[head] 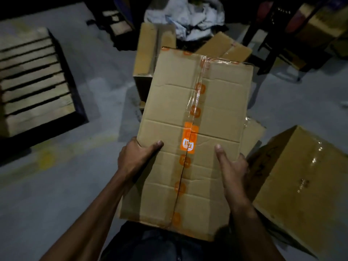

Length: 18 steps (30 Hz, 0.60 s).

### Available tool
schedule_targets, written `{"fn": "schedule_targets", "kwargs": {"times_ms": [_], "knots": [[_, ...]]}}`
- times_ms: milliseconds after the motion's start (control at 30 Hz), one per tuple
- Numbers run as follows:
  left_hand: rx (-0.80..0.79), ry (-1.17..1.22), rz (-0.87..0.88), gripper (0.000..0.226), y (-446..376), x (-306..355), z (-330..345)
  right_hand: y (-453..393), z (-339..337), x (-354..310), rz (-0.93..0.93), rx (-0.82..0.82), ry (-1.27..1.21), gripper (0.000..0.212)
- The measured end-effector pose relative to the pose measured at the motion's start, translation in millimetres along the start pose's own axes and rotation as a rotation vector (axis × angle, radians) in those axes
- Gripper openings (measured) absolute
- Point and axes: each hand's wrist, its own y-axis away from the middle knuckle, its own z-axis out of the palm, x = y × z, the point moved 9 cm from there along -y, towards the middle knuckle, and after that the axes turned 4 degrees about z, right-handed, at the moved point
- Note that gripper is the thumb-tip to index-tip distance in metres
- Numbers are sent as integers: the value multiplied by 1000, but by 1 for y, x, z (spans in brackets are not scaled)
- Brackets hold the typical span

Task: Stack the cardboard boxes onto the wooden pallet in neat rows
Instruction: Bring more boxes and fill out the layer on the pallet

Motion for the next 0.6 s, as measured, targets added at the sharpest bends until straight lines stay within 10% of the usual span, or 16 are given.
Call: {"fn": "schedule_targets", "kwargs": {"times_ms": [600], "knots": [[528,35,-153,105,30,-105,-231,138,243,-200,-634,-558,424,89]]}}
